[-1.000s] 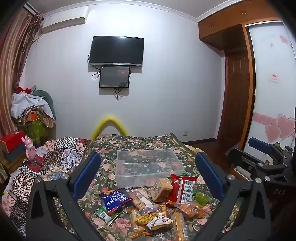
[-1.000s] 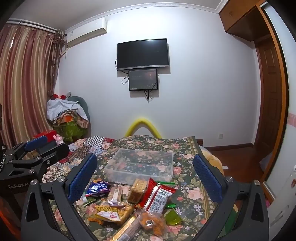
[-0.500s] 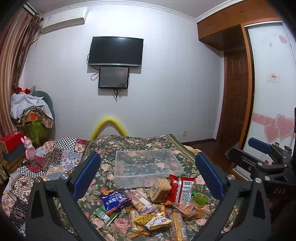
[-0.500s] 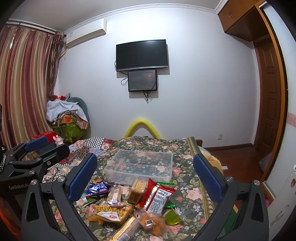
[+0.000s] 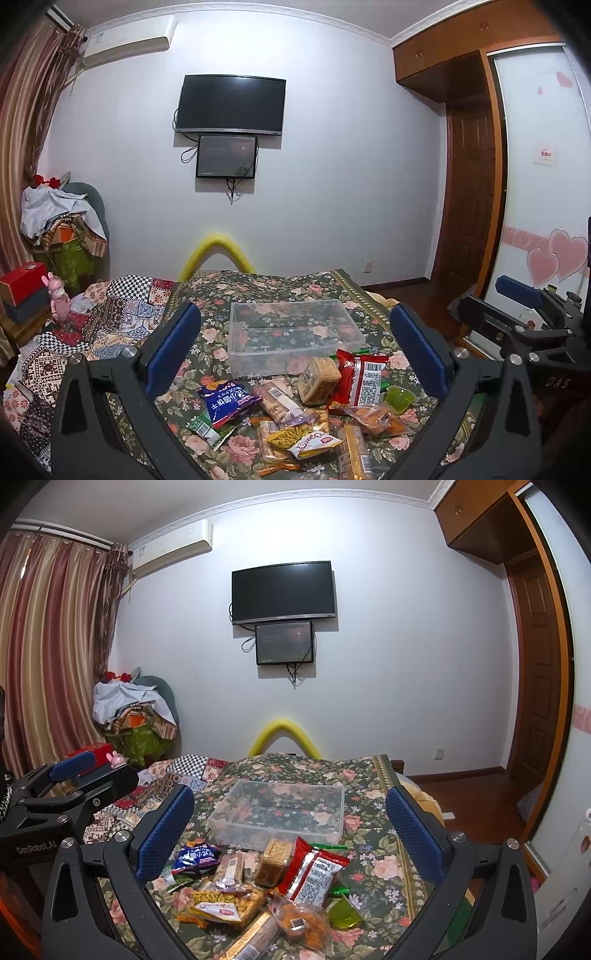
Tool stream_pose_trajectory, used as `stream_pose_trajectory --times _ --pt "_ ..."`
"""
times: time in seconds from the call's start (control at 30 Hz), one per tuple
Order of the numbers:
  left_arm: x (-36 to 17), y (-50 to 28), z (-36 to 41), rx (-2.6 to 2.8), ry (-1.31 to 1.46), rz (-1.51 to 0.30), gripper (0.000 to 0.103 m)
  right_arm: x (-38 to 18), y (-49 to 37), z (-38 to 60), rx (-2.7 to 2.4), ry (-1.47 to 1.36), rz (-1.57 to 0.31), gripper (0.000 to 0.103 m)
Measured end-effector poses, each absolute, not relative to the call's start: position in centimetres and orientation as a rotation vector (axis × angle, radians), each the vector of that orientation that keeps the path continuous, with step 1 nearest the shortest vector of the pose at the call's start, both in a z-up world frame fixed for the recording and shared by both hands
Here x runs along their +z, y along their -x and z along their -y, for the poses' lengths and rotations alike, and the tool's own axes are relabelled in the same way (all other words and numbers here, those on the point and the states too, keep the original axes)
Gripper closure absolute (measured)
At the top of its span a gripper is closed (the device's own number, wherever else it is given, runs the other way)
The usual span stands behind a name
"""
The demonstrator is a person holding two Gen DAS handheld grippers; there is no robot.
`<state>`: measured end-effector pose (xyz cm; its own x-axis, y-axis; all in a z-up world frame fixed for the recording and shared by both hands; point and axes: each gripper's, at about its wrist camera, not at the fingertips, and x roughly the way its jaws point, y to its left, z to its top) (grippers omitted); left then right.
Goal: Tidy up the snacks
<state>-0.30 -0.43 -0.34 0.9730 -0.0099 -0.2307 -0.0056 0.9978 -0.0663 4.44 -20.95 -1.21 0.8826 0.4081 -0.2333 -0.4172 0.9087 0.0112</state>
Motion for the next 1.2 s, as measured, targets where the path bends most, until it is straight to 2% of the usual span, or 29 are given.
stream_pose_trajectory --times 1.2 --pt "-0.13 0.60 0.55 -0.010 0.072 -0.227 0.000 -1.70 -4.44 20.81 0.435 0.029 -0.245 0.000"
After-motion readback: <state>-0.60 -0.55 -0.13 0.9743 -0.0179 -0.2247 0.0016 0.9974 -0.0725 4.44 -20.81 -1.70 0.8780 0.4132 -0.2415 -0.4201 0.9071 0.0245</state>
